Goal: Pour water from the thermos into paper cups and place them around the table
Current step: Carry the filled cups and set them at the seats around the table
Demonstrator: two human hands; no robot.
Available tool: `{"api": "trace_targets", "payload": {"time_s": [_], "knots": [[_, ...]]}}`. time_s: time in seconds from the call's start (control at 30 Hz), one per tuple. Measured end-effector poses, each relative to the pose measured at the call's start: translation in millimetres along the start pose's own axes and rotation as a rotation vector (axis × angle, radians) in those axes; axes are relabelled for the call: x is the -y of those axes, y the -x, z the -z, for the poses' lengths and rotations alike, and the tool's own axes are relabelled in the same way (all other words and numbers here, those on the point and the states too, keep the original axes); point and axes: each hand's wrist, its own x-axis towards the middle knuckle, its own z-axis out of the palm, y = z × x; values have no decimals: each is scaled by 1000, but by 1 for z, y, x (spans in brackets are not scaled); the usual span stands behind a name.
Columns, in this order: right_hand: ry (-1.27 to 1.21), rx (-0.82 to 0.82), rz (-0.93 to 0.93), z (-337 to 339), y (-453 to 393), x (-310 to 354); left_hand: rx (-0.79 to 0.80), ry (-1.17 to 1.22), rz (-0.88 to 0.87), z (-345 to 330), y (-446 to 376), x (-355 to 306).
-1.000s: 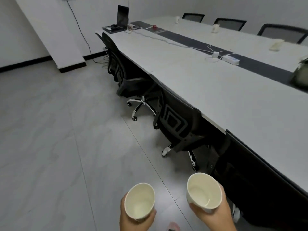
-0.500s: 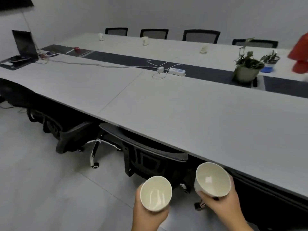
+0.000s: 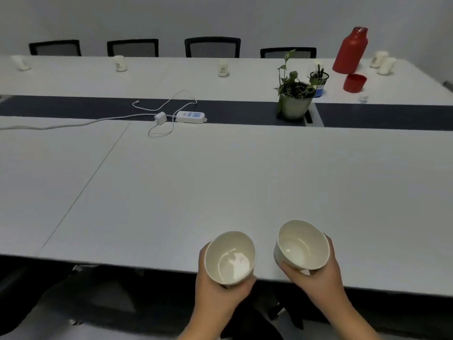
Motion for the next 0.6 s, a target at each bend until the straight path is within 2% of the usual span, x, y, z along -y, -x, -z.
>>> {"api": "trace_targets", "payload": {"time_s": [0.07, 0.3, 0.6], "knots": [[24, 7, 2, 0, -39, 0, -8, -17, 56, -13, -36, 0], [38, 20, -28, -7, -163, -21, -139, -153, 95, -41, -174, 27], [57, -91, -173, -36, -236, -78, -409, -255, 129, 3, -321, 83]]}}
